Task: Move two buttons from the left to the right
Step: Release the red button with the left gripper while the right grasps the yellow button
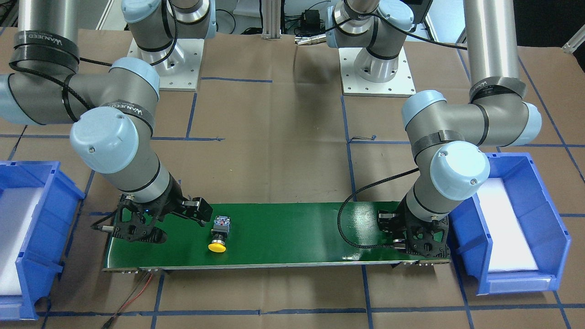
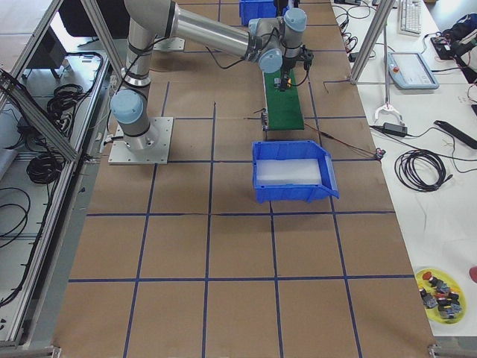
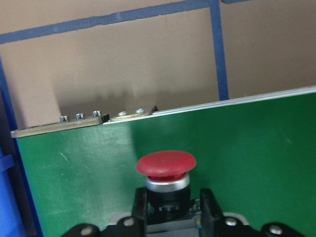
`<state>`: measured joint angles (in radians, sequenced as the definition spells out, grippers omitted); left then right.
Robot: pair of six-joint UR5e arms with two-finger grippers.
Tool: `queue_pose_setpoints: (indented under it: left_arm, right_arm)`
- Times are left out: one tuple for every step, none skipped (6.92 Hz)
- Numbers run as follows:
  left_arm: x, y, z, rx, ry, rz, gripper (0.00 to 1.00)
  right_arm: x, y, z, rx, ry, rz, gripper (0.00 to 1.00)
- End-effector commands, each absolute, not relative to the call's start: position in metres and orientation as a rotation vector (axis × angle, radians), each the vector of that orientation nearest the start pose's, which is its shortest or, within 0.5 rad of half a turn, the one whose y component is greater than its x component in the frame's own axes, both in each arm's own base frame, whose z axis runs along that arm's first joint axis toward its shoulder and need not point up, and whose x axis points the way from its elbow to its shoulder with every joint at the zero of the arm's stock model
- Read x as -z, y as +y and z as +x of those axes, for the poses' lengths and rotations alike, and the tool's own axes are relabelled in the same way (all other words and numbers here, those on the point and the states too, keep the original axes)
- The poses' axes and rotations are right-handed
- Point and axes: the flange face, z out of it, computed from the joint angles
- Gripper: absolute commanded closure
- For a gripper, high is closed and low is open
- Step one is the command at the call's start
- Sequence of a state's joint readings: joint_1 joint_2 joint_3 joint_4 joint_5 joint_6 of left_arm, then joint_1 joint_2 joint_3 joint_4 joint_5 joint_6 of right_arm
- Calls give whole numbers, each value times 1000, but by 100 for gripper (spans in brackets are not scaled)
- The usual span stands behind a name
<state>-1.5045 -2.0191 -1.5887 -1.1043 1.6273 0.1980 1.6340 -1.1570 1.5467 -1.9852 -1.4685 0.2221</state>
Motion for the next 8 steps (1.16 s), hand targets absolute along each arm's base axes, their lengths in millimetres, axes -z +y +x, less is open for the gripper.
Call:
queue_pose_setpoints:
  left_arm:
    - [-272,-643,-86,0,3086,170,0]
    - [-289,-647,-85,31,3077,167,0]
    - [-309,-641,-88,62,3074,170,0]
    - [-329,-630,-88,46,3073,171,0]
    - [-355,-614,-89,22,3073,171,0]
    - [-379,-597,-90,-10,3079,170,0]
    - [-400,-582,-93,-24,3088,122,0]
    - [-425,-560,-104,-51,3110,61,0]
  right_arm:
    - [-293,-640,195,5,3033,215,0]
    - [-289,-645,199,2,3033,209,0]
    - [-280,-647,204,-17,3036,198,0]
    - [-268,-647,204,-41,3045,195,0]
    - [-256,-648,203,-69,3053,192,0]
    - [-248,-647,203,-92,3057,193,0]
    - [-248,-646,203,-97,3057,191,23]
    - [-251,-645,203,-101,3057,173,86]
